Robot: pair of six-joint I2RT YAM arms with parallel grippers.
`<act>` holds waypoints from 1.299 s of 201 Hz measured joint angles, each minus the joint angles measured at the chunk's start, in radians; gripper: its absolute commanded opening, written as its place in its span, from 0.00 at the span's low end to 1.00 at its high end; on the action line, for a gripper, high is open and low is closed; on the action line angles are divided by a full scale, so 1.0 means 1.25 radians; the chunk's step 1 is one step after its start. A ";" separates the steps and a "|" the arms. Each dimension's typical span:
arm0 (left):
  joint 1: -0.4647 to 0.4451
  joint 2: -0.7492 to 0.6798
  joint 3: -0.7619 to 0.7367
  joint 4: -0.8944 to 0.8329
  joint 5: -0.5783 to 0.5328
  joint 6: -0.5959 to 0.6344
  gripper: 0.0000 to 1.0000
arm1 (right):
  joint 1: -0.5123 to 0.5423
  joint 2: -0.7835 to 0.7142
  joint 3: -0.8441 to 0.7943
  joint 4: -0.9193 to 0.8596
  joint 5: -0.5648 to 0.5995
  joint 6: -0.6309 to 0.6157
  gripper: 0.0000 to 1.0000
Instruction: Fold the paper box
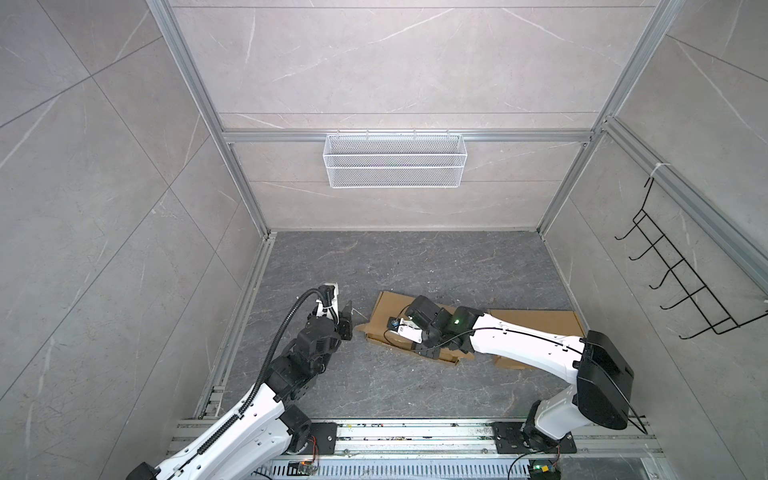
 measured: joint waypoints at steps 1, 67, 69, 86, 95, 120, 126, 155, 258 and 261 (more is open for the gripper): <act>0.002 0.005 0.006 -0.002 0.006 -0.001 0.62 | 0.000 0.000 -0.001 0.001 0.000 0.000 0.59; 0.173 0.454 0.294 -0.120 0.435 -0.016 0.64 | 0.004 0.002 -0.038 0.036 -0.026 0.062 0.66; 0.174 0.464 0.296 -0.121 0.443 -0.016 0.64 | 0.004 -0.001 -0.039 0.037 -0.027 0.063 0.66; 0.177 0.529 0.301 -0.136 0.506 -0.016 0.65 | 0.004 -0.019 -0.043 0.039 -0.049 0.081 0.68; 0.177 0.558 0.301 -0.145 0.533 -0.016 0.65 | 0.004 -0.030 -0.043 0.041 -0.061 0.091 0.69; 0.176 0.620 0.301 -0.154 0.573 -0.015 0.65 | 0.004 -0.069 -0.049 0.051 -0.097 0.127 0.70; 0.176 0.631 0.301 -0.158 0.576 -0.015 0.65 | 0.004 -0.081 -0.053 0.053 -0.103 0.138 0.70; 0.176 0.650 0.291 -0.164 0.573 -0.014 0.65 | -0.022 -0.166 -0.087 0.058 -0.121 0.230 0.68; 0.178 0.639 0.206 -0.076 0.561 -0.056 0.63 | -0.339 -0.309 -0.271 -0.010 -0.098 0.735 0.68; 0.179 0.638 0.205 -0.074 0.561 -0.056 0.64 | -0.343 -0.306 -0.275 -0.007 -0.106 0.739 0.67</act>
